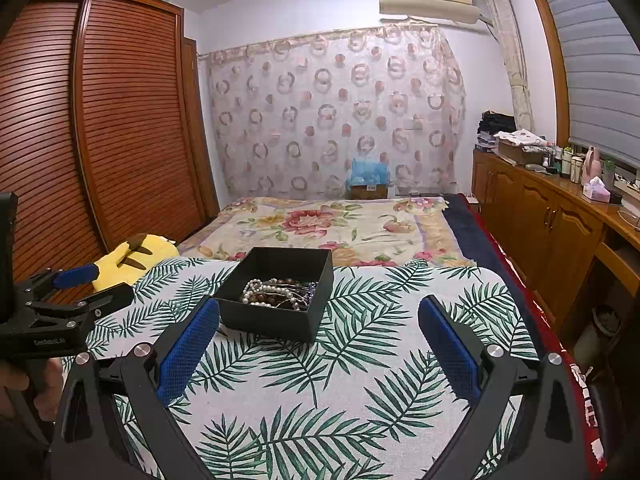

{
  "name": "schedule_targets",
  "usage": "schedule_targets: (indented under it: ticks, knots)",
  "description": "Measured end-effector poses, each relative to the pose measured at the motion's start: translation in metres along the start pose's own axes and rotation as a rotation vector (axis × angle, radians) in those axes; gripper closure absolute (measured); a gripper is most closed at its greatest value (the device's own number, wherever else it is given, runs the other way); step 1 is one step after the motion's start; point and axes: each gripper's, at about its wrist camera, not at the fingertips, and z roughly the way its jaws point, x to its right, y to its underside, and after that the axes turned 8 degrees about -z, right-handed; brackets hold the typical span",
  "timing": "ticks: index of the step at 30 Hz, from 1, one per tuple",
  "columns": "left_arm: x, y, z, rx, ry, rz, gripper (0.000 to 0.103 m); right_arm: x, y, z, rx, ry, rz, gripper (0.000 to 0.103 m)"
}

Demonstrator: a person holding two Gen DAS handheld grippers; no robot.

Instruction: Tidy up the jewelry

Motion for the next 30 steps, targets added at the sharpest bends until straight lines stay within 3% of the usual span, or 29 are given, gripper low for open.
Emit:
schedule_targets:
  ticks: [30]
  knots:
    - [0.0000, -0.0007, -0.0005, 0.002, -0.002, -0.004, 0.008, 0.0013, 0.0003, -0.0003, 0.006, 0.006, -0.001, 0.003]
